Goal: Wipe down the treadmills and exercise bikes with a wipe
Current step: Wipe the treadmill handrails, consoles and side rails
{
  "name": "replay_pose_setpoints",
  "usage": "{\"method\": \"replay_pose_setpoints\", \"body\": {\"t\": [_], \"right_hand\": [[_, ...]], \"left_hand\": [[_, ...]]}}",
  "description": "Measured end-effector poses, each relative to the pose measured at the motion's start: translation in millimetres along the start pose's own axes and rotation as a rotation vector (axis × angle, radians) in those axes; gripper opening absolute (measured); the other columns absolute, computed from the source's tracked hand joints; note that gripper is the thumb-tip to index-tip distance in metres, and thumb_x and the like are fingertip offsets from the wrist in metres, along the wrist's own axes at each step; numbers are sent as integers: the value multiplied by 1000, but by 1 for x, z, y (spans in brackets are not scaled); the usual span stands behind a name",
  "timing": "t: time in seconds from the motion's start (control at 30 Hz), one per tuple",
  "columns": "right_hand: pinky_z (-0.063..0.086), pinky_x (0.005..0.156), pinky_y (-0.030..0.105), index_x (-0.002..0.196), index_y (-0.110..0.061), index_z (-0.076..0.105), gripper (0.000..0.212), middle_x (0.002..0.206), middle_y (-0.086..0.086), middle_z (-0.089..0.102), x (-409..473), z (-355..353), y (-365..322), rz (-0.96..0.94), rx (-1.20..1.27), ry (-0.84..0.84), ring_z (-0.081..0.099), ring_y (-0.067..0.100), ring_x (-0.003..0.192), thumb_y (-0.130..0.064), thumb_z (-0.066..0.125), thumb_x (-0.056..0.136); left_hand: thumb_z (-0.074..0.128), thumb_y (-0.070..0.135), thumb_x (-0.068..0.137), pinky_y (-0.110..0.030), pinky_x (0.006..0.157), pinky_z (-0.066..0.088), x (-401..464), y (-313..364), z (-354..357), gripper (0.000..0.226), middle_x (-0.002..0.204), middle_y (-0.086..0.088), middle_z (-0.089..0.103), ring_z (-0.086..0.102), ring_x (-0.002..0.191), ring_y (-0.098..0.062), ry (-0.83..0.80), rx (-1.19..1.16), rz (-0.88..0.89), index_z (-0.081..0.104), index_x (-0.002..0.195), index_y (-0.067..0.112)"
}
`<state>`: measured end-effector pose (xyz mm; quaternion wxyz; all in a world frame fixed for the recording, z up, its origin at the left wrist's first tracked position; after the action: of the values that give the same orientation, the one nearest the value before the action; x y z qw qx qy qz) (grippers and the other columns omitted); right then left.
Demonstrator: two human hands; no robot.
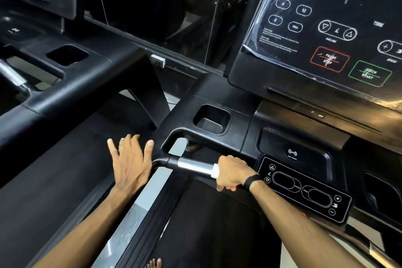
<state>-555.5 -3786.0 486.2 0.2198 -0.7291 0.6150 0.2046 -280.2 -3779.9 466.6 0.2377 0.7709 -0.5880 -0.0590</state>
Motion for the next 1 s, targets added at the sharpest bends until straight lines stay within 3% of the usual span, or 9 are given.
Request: {"method": "replay_pose_setpoints", "body": {"t": [0.1, 0.23, 0.33, 0.47, 0.53, 0.7, 0.77, 0.9, 1.0], "right_hand": [[48, 77, 34, 93, -13, 61, 21, 97, 8, 70, -1, -4, -16, -21, -162, 248, 67, 29, 93, -15, 66, 73], [43, 62, 30, 85, -16, 58, 37, 75, 4, 68, -3, 4, -53, -29, -356, 494, 69, 24, 68, -17, 83, 58], [50, 76, 34, 101, -12, 62, 28, 97, 9, 70, 14, -5, -65, -96, -181, 292, 69, 29, 92, -19, 71, 76], [55, 59, 35, 70, -3, 63, 16, 57, 8, 66, 43, 11, -74, -56, 372, -286, 65, 24, 54, -4, 78, 74], [54, 54, 33, 68, -1, 63, 15, 55, 8, 63, 48, 15, -81, -65, 404, -350, 64, 27, 56, 0, 77, 74], [50, 79, 35, 105, -10, 60, 29, 105, 11, 68, 38, -6, -122, -194, -157, 265, 67, 32, 98, -15, 67, 78], [50, 82, 37, 111, -11, 57, 34, 111, 11, 66, 39, -6, -136, -224, -196, 350, 66, 33, 102, -16, 67, 80], [55, 65, 31, 83, -10, 60, 19, 77, 7, 72, 72, 3, -137, -173, 164, -8, 72, 25, 69, -18, 75, 75], [59, 60, 35, 84, -5, 64, 21, 61, 8, 64, 81, 15, -138, -98, 423, -324, 67, 25, 56, -14, 81, 75]], "left_hand": [[7, 58, 101, -55, 121, 0, 3, 3, 3, 76, 116, -13, 56, 53, 116, -32, -4, 66, 25, 52, 126, 2], [4, 59, 101, -55, 120, 0, 3, 2, 3, 79, 119, -15, 57, 53, 116, -34, -7, 115, 28, 52, 126, 2], [5, 59, 102, -55, 120, 0, 3, 4, 3, 78, 121, -16, 56, 53, 118, -34, -15, 137, 29, 52, 126, 2], [3, 59, 101, -54, 121, -2, 3, 2, -1, 78, 123, -15, 55, 53, 119, -33, -3, 113, 6, 52, 127, 3], [5, 57, 103, -55, 122, -1, 3, 2, -1, 75, 123, -15, 55, 53, 119, -33, 7, 111, -3, 51, 128, 3], [6, 54, 104, -56, 122, 0, 2, 0, -3, 73, 128, -19, 55, 52, 123, -34, 29, 72, -25, 49, 131, 1], [4, 54, 103, -56, 122, -1, 2, -1, -3, 74, 128, -18, 55, 51, 124, -33, 31, 59, -34, 49, 132, 2], [2, 53, 103, -58, 121, 1, 2, 0, -4, 76, 130, -20, 55, 52, 124, -34, 36, 60, -27, 48, 133, 0], [1, 53, 103, -58, 121, 2, 2, 1, -5, 77, 130, -20, 55, 53, 123, -35, 35, 67, -27, 49, 133, 0]]}}
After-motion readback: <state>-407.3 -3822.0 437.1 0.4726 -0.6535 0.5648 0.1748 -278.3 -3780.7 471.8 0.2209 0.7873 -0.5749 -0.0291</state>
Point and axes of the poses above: each hand's wrist, its own x-axis towards the middle knuckle, its own z-axis out of the palm, y = z × x, the point moved 8 cm from there along x, towards the middle knuckle
